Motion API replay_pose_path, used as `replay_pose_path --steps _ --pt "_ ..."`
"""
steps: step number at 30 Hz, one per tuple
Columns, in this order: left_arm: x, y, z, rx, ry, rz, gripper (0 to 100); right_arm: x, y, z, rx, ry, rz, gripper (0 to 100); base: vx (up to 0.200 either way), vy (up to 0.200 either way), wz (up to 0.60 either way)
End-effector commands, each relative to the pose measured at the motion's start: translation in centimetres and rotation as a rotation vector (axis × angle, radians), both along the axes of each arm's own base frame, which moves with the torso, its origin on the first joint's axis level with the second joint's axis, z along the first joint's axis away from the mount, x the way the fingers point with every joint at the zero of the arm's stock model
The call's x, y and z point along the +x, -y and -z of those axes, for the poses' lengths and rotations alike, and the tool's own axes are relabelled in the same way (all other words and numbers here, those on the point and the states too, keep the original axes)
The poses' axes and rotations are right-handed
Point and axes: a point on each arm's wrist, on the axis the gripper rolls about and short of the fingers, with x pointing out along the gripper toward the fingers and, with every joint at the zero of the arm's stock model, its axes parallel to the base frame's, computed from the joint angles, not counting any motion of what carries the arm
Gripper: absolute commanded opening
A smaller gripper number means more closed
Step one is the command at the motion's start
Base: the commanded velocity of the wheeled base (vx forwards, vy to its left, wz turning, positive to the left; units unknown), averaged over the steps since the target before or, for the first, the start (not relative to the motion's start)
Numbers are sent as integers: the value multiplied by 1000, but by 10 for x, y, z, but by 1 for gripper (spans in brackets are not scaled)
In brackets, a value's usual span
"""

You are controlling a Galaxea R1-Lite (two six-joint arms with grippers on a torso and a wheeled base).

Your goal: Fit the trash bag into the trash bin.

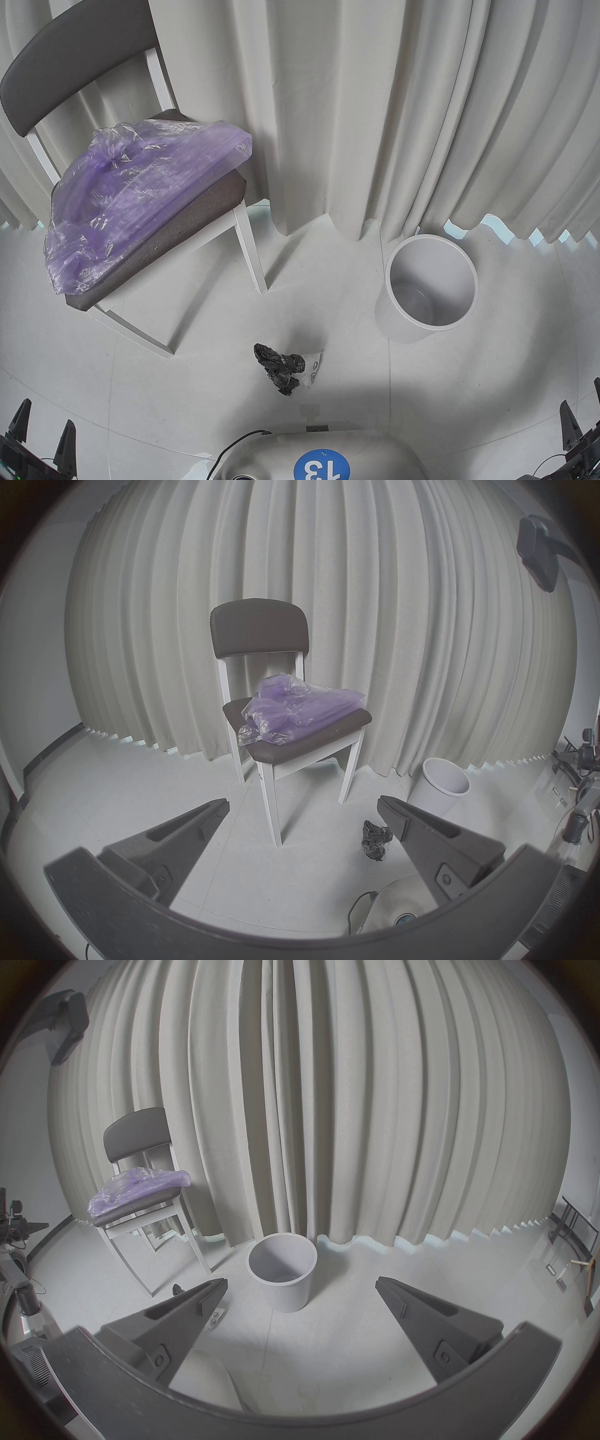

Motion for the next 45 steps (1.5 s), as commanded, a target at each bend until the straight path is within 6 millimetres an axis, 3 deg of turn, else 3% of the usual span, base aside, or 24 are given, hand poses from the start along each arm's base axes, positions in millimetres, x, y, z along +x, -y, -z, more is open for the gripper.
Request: replay_pose_path --steps 1,12,15,17,22,24,25,28,29,31,37,42,45 --pt "0 0 5 0 0 -1 100 0 0 5 1 -7 4 100 0 0 0" --pt "0 0 4 38 12 -2 100 0 0 4 -3 10 14 100 0 0 0" --pt "-1 0 0 17 41 5 100 -4 0 -23 62 238 -6 100 0 0 0" --pt "-1 0 -6 -12 87 20 100 -6 0 -29 96 304 -18 100 0 0 0" --pt "-5 1 -24 -77 221 58 100 -4 -1 -21 78 187 -31 100 0 0 0" --pt "-13 1 -43 -71 285 69 100 -12 -1 -41 77 222 -65 100 0 0 0" --pt "-13 1 -43 -71 285 69 100 -12 -1 -41 77 222 -65 100 0 0 0" --pt "-27 1 -92 -54 383 102 100 -12 -2 -76 78 223 -79 100 0 0 0" --pt "-28 1 -106 -48 379 93 100 -8 -2 -86 72 208 -79 100 0 0 0" --pt "-21 1 -115 -16 298 67 100 1 -2 -98 58 173 -78 100 0 0 0" --pt "21 -2 -114 165 -29 -96 100 49 -2 -147 -24 106 -78 100 0 0 0" --pt "50 -5 -119 301 -178 -193 100 96 -3 -158 -160 72 -77 100 0 0 0" --pt "61 -5 -118 404 -243 -200 100 106 -7 -154 -161 63 -114 100 0 0 0"
